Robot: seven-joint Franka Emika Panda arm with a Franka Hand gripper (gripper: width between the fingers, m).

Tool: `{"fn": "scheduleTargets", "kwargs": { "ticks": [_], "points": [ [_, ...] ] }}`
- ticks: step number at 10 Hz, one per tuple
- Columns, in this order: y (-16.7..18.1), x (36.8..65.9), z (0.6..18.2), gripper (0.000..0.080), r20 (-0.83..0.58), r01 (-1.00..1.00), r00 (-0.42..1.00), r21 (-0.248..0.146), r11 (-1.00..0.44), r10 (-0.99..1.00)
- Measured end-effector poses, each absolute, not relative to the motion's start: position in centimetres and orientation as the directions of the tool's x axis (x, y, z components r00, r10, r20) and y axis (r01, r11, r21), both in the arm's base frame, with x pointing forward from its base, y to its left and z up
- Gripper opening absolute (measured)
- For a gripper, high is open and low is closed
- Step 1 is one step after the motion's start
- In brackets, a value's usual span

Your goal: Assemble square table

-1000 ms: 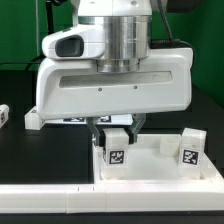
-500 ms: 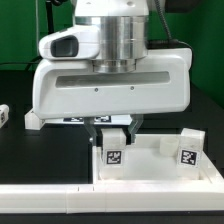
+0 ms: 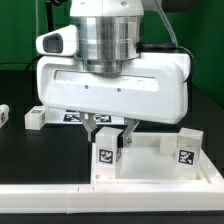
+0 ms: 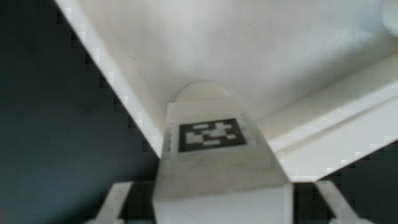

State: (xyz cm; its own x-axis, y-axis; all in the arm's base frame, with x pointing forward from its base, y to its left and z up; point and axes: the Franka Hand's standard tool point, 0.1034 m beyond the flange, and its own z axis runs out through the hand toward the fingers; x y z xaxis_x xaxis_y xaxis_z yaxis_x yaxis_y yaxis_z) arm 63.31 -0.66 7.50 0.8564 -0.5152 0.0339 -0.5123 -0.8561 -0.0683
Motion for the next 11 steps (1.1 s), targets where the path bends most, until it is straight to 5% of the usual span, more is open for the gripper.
{"fn": "scheduleTargets", "kwargs": {
  "ticks": [4, 6, 9, 11],
  "points": [
    [-0.9, 63.2, 7.5, 0.0305, 0.038, -0.576, 0.815, -0.045, -0.816, -0.578],
    [0.0, 62.5, 8.8, 0.0569, 0.034, -0.597, 0.799, -0.06, -0.8, -0.6],
    [3.8, 60.4, 11.2, 0.0645, 0.015, -0.683, 0.727, -0.081, -0.726, -0.686],
    [4.4, 60.3, 11.1, 0.0649, 0.015, -0.672, 0.738, -0.08, -0.736, -0.675]
  ]
}}
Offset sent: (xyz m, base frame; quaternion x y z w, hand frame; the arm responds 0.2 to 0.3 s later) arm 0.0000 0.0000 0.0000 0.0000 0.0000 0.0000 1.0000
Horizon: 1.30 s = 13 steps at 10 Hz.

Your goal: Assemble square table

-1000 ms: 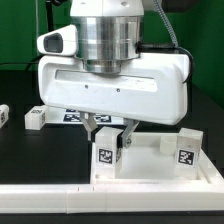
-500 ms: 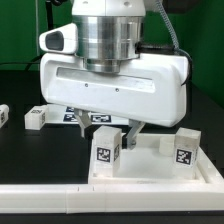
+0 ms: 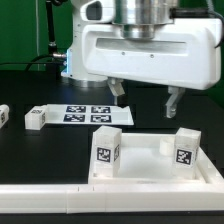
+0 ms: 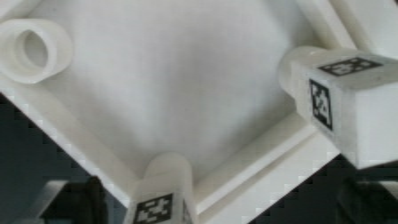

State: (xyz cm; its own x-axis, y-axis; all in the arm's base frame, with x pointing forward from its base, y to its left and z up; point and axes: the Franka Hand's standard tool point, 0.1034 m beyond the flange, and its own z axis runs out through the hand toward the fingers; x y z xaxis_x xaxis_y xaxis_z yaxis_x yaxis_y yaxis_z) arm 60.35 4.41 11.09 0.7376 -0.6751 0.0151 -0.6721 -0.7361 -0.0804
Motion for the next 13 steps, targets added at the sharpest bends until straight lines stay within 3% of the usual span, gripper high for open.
{"fn": "scheduleTargets", "kwargs": {
  "ticks": [7, 9, 13],
  "points": [
    [5.0, 59.2, 10.1, 0.0649, -0.009, -0.755, 0.653, -0.072, -0.651, -0.757],
    [5.2, 59.2, 10.1, 0.0649, -0.024, -0.818, 0.574, -0.077, -0.571, -0.819],
    [6.1, 58.9, 9.8, 0.0649, -0.074, -0.961, 0.27, -0.077, -0.265, -0.96]
  ]
}}
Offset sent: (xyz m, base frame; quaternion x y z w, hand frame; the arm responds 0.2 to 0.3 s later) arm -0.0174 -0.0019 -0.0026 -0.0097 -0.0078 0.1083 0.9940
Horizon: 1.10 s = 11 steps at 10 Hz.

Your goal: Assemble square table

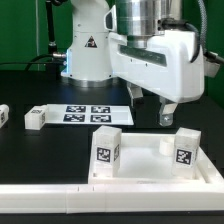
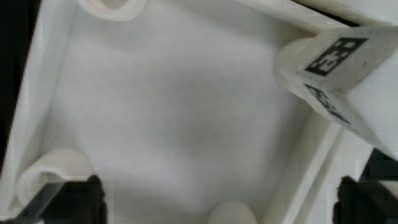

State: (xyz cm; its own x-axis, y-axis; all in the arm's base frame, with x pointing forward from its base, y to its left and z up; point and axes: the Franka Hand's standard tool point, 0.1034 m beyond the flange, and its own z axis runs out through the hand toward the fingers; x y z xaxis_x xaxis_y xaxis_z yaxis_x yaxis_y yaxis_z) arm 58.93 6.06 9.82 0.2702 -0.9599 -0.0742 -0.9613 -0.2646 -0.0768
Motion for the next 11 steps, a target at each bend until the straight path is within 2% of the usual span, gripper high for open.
{"fn": "scheduleTargets", "kwargs": {
  "ticks": [1, 3, 6, 10, 11],
  "points": [
    [6.1, 59.0, 9.8, 0.0649, -0.076, -0.966, 0.254, -0.076, -0.249, -0.964],
    [6.2, 58.8, 9.7, 0.0649, -0.093, -0.989, 0.136, -0.069, -0.13, -0.986],
    [5.4, 56.1, 7.7, 0.0649, -0.091, -0.993, 0.117, -0.036, -0.114, -0.989],
    [5.5, 56.4, 7.8, 0.0649, -0.091, -0.993, 0.118, -0.041, -0.114, -0.989],
    [5.2, 55.3, 6.9, 0.0649, -0.1, -0.997, 0.076, -0.033, -0.073, -0.992]
  ]
}}
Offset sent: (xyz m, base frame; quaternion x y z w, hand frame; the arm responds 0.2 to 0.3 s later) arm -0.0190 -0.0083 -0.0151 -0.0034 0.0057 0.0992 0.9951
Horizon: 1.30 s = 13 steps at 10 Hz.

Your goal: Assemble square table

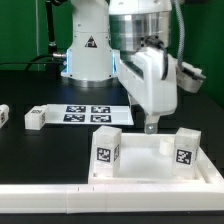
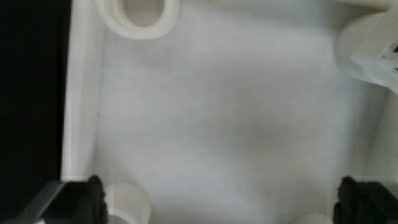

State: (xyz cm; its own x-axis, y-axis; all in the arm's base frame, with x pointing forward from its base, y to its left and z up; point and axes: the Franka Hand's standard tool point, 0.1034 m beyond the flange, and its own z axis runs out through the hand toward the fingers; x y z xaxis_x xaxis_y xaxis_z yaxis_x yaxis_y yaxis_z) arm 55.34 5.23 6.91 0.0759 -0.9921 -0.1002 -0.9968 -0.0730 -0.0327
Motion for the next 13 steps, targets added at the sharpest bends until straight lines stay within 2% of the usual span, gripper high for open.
{"fn": "scheduleTargets", "kwargs": {
  "ticks": [1, 3, 7, 10, 11, 12, 13],
  "points": [
    [4.9, 53.7, 5.9, 0.0649, -0.107, -0.999, 0.051, -0.005, -0.051, -0.993],
    [4.8, 51.1, 4.1, 0.0649, -0.104, -1.0, 0.021, 0.016, -0.023, -0.994],
    [4.6, 50.2, 1.5, 0.0649, -0.088, -0.999, 0.02, 0.045, -0.024, -0.996],
    [4.5, 50.2, 1.4, 0.0622, -0.087, -0.998, 0.026, 0.047, -0.03, -0.996],
    [4.5, 50.1, 1.3, 0.0442, -0.087, -0.998, 0.028, 0.048, -0.032, -0.996],
    [4.4, 50.1, 1.3, 0.0442, -0.086, -0.998, 0.034, 0.049, -0.038, -0.996],
    [4.0, 50.0, 1.3, 0.0259, -0.086, -0.998, 0.043, 0.046, -0.047, -0.995]
  ]
}}
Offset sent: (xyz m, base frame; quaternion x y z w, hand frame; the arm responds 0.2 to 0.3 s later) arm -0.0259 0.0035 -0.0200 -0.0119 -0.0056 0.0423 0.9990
